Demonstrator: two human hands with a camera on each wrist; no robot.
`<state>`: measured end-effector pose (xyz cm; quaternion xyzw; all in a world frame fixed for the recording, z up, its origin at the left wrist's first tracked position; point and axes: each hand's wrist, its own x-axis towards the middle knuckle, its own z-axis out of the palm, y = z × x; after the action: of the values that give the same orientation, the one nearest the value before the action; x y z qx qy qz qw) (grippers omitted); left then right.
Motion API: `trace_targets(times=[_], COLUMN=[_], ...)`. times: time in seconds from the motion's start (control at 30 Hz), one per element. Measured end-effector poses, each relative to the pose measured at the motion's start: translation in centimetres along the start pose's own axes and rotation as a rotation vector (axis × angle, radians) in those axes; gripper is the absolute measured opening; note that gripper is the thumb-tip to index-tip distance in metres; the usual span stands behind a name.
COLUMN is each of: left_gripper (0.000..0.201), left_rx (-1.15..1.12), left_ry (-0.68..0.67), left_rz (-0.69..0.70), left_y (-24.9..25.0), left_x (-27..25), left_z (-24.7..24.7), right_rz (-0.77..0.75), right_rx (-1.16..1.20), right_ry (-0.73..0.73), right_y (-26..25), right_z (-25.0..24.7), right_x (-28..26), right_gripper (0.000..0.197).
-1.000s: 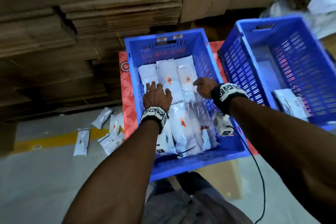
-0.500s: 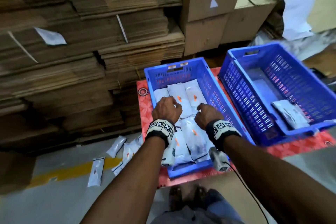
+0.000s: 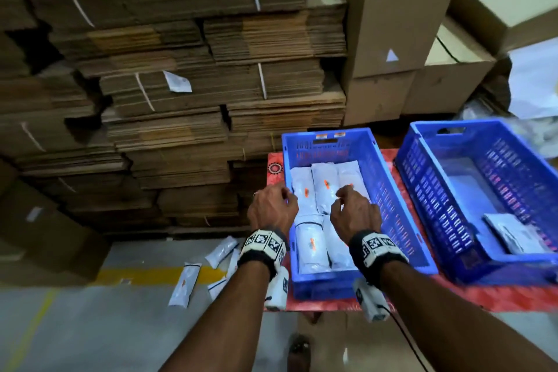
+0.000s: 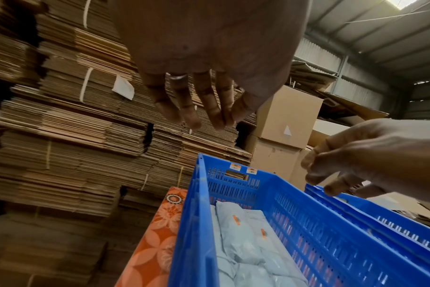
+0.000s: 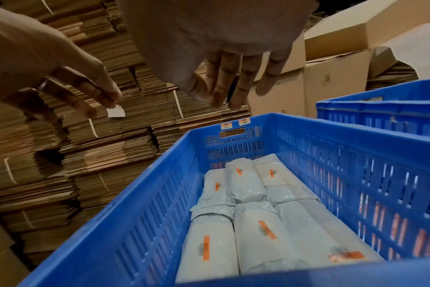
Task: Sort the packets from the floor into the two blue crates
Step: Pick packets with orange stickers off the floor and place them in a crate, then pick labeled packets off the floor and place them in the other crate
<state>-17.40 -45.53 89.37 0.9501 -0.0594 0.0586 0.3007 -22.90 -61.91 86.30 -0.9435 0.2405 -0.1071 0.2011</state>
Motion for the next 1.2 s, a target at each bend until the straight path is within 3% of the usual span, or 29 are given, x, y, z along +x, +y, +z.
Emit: trace_targets(times=[0.23,0.6,0.83,0.97,1.2], left_gripper=[0.02,0.009,0.016,0.021,0.017], left_rx=[0.013,0.028,0.093,0.147,0.219], left_ry=[0.062,0.179,0.193,0.157,0.025], left_rz=[-0.032,-0.125,-0.252,-0.411,-0.552], left_y=[-2.4,-9.3,-21.3,-29.8,-42.5], left_x=[-4.7,-5.8,-8.7,-10.7,-13.0], left_z=[-2.2,-8.6,-14.9,-19.2,-23.4], right_rz=[-0.12,-0.263,-0.281,-0.259,-0.178], right_rx=[0.023,-0.021,-0.009,0.033,-0.108], right_ry=[0.051,0.11,-0.022,-0.172,-0.335], right_y=[-1.9,-9.6,-17.5,-22.7,-27.9], right_z=[-1.0,0.6,7.1,11.6,18.3], right_x=[-3.5,-5.6,-9.5,-13.8,-18.8], right_gripper=[0.022,0.011,0.036,0.018,0.021])
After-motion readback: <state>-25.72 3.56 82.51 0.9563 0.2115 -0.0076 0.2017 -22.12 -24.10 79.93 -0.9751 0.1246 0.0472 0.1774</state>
